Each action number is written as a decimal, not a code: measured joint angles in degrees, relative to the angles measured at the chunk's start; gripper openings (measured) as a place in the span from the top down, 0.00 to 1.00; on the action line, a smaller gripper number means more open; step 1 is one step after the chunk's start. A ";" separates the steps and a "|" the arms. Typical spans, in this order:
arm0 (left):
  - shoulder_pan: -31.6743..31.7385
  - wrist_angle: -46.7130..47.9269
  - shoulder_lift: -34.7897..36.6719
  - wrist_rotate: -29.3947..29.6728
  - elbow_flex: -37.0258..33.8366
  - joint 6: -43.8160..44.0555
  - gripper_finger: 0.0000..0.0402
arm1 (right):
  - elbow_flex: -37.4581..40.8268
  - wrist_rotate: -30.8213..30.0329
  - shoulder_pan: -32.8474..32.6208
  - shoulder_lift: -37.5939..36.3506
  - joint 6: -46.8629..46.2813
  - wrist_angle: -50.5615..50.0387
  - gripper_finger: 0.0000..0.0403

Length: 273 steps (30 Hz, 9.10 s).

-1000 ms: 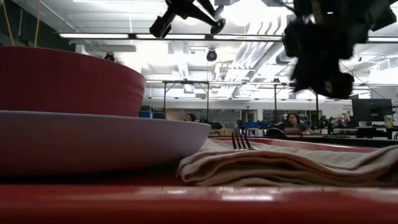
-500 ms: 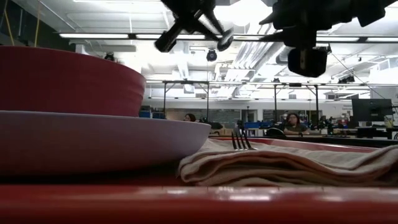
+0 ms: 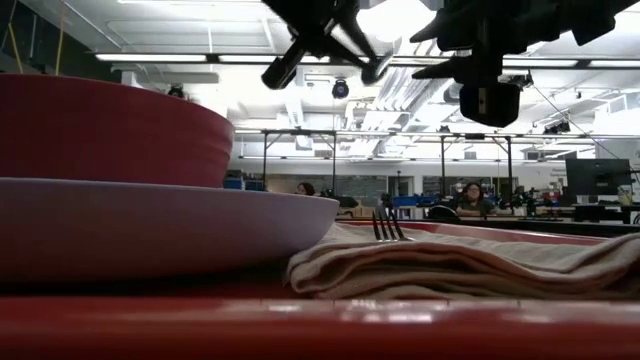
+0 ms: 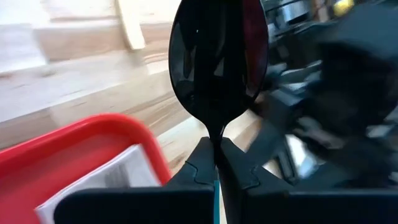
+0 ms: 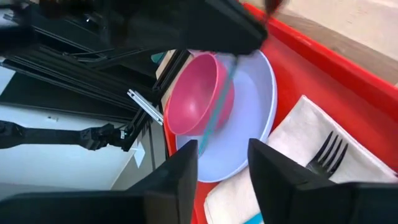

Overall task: Set up tray
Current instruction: Put the blue spoon beside the blue plate on the peach napkin

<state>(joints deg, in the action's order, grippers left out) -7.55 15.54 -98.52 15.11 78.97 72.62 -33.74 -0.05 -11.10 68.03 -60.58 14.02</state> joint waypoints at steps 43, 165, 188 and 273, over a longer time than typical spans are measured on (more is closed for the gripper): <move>0.02 -4.06 -0.15 -2.61 -0.12 -1.64 0.91 | 0.00 -0.87 3.62 0.22 4.84 1.54 0.48; 4.87 4.76 -1.88 3.21 -0.14 -7.84 0.77 | -7.04 -20.09 1.78 20.11 1.47 6.81 1.00; 6.05 12.58 0.24 3.92 -0.14 -9.40 0.66 | -7.04 -21.03 2.22 20.08 -0.99 7.85 1.00; 27.06 33.97 14.16 -14.61 -7.86 -36.40 0.66 | -7.04 -60.52 0.06 6.11 -11.40 4.15 1.00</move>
<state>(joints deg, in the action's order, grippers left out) 19.51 49.51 -84.36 0.50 71.10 36.23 -40.77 -60.57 -11.04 74.14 -71.99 18.17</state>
